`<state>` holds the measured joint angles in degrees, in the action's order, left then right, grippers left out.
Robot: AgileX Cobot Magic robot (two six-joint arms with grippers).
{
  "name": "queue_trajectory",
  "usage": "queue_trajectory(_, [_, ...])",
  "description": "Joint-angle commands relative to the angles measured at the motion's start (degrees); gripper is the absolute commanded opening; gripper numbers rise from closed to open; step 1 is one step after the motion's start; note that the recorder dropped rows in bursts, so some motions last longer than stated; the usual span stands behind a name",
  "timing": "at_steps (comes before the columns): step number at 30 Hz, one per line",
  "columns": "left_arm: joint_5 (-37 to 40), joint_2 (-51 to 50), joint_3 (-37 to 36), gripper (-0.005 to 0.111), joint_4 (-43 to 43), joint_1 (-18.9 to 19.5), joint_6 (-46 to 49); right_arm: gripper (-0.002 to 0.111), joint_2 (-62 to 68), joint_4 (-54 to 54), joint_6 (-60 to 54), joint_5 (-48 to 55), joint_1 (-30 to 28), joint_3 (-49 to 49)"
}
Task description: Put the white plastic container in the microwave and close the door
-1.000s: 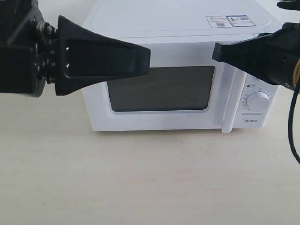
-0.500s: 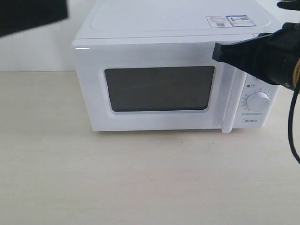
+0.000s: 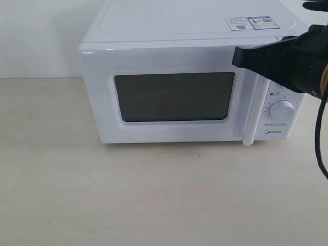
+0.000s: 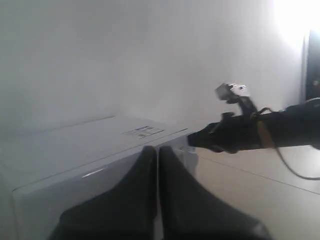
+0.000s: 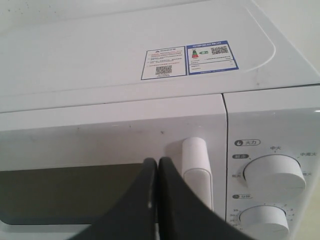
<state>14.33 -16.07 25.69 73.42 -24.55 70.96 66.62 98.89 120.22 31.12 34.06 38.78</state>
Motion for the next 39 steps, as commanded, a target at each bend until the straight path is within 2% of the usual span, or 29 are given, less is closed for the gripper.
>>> queue_trajectory(1, [-8.4,0.9,-5.4,0.004,3.5,0.0,-1.2,0.000,-0.6,0.2,-0.3,0.5,-0.3,-0.3])
queue_trajectory(12, [-4.3,2.9,-6.4,0.004,2.5,0.0,-0.3,0.000,-0.6,0.2,-0.3,0.5,-0.3,-0.3])
queue_trajectory(15, [-4.0,7.9,-6.6,0.004,-6.5,0.0,-5.2,0.000,-0.6,0.2,-0.3,0.5,-0.3,-0.3])
queue_trajectory(17, [-4.7,11.6,-7.2,0.004,-16.4,0.0,-12.6,0.000,-0.6,0.2,-0.3,0.5,-0.3,-0.3])
queue_trajectory(20, [-7.1,15.6,-9.3,0.004,-35.8,0.8,-32.0,0.000,-0.6,0.2,-0.3,0.4,-0.3,-0.3])
queue_trajectory(24, [-11.1,16.1,-13.8,0.004,-61.5,4.8,-60.1,0.000,-0.6,0.2,-0.3,0.4,-0.3,-0.3])
queue_trajectory(26, [-12.0,16.1,-15.7,0.004,-68.6,6.8,-67.7,0.000,-0.6,0.2,-0.3,0.4,-0.3,-0.3])
queue_trajectory(29, [-11.7,16.1,-17.9,0.004,-71.8,9.1,-68.2,0.000,-0.6,0.2,-0.3,0.1,-0.3,-0.3])
queue_trajectory(37, [-13.0,16.1,-25.7,0.004,-71.8,15.5,-72.7,0.000,-0.6,0.3,-0.3,0.1,-0.3,-0.3])
queue_trajectory(39, [-8.8,16.1,-25.7,0.004,-71.8,18.5,-75.2,0.000,-0.6,0.3,-0.3,0.1,-0.3,-0.3])
